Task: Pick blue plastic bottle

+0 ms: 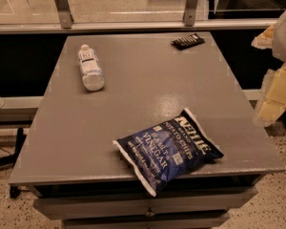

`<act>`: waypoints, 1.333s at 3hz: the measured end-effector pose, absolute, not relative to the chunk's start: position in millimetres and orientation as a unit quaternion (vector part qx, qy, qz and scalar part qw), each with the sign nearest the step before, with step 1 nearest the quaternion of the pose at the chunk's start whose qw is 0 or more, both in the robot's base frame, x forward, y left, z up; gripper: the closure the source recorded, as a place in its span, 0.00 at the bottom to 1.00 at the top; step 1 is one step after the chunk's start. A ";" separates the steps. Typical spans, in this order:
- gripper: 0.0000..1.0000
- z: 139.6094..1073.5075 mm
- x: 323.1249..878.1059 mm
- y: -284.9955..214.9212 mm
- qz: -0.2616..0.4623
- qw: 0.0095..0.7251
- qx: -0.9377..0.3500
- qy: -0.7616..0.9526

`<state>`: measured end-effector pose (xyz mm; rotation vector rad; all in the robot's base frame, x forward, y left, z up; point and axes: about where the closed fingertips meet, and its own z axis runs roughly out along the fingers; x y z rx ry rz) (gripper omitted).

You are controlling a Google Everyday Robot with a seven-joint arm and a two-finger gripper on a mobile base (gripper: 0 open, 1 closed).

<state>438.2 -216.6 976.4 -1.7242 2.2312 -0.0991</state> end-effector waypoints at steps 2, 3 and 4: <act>0.00 969.4 457.3 -191.3 -0.018 0.184 -0.618 0.764; 0.00 967.2 497.2 -137.4 0.018 0.228 -0.634 0.739; 0.00 971.0 531.5 -79.3 0.051 0.277 -0.654 0.702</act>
Offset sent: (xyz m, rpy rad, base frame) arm 0.0498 0.0653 -0.0230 0.1336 -0.0417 0.1367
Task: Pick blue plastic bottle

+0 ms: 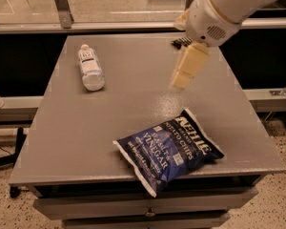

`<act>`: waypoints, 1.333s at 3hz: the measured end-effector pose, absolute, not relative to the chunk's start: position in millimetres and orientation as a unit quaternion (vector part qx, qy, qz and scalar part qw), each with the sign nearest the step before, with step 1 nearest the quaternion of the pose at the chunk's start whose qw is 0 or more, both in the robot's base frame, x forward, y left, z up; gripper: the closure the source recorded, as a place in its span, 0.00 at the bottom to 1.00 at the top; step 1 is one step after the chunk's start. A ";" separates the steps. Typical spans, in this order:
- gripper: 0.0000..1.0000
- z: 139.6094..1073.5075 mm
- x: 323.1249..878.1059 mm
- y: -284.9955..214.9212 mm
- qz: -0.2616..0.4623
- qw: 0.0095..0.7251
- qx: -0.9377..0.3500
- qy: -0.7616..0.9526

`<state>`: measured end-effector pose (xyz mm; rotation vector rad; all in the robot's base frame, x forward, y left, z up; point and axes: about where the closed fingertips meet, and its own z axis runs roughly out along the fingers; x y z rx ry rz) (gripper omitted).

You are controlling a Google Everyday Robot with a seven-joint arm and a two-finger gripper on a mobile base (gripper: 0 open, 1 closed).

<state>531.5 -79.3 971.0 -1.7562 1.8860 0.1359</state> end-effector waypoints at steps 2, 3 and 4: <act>0.00 980.5 568.3 25.5 0.078 0.377 -0.717 0.582; 0.00 980.5 568.2 25.6 0.079 0.377 -0.717 0.582; 0.00 988.2 567.3 30.6 0.041 0.360 -0.759 0.541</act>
Offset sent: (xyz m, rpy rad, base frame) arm 0.0525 0.1588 0.0120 0.2376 -0.2901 0.4060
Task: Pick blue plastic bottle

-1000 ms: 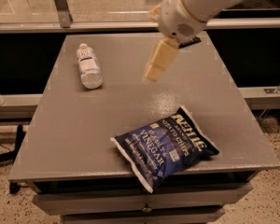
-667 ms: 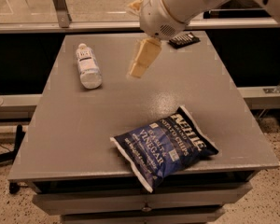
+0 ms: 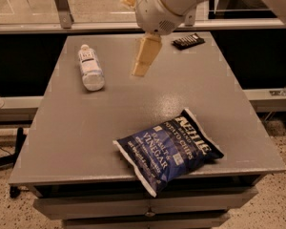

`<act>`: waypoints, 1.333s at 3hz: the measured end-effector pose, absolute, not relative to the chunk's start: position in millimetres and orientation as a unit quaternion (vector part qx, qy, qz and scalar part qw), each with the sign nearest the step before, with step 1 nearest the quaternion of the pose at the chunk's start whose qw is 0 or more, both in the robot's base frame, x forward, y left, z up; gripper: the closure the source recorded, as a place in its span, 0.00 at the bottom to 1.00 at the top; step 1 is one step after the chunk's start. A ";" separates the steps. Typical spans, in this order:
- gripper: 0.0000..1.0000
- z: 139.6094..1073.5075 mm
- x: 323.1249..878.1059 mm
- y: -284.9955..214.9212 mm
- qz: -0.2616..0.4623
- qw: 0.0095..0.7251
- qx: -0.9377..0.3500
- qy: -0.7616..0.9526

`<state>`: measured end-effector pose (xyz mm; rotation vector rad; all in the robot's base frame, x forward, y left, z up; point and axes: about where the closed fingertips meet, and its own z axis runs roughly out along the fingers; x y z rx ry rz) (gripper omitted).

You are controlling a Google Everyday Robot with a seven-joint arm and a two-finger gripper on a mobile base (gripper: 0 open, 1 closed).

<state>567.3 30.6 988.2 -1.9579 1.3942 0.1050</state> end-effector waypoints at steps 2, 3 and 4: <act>0.00 941.9 588.3 79.5 -0.007 0.307 -0.852 0.425; 0.00 907.8 598.8 100.8 -0.015 0.293 -0.871 0.394; 0.00 889.9 613.8 120.1 -0.025 0.289 -0.881 0.374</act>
Offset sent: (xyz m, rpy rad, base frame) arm 0.0417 0.0766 -0.0916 -0.2882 -0.1426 0.3317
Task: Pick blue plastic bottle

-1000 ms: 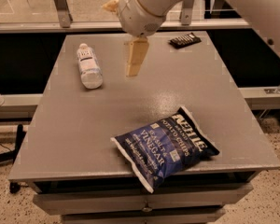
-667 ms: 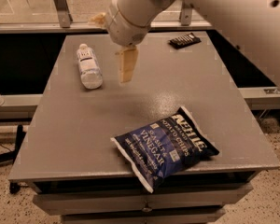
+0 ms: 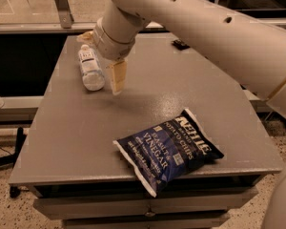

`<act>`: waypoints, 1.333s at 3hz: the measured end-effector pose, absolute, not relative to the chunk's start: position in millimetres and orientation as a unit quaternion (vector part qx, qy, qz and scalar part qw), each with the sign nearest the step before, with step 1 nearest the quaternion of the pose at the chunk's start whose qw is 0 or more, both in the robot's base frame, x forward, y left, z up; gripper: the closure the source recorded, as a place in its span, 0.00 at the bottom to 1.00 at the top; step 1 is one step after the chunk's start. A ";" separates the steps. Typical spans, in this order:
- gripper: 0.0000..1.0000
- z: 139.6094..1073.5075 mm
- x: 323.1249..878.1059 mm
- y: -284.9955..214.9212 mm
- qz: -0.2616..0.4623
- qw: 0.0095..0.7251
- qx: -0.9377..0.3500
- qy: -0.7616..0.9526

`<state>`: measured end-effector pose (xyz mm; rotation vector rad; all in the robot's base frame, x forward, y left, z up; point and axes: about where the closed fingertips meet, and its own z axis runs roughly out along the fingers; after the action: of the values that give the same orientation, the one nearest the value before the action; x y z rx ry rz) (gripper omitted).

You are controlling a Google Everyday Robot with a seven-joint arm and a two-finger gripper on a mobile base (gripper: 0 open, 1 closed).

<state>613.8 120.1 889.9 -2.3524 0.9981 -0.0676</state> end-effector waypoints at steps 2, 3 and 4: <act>0.00 889.9 630.6 157.9 -0.043 0.279 -0.925 0.254; 0.00 899.0 640.3 167.0 -0.049 0.262 -0.945 0.190; 0.00 909.5 650.6 172.6 -0.061 0.233 -0.962 0.129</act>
Offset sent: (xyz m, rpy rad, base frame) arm 0.0270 0.0525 0.0112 -0.1155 -0.1568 0.4177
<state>650.6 172.6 909.5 -2.6412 0.3554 -0.1686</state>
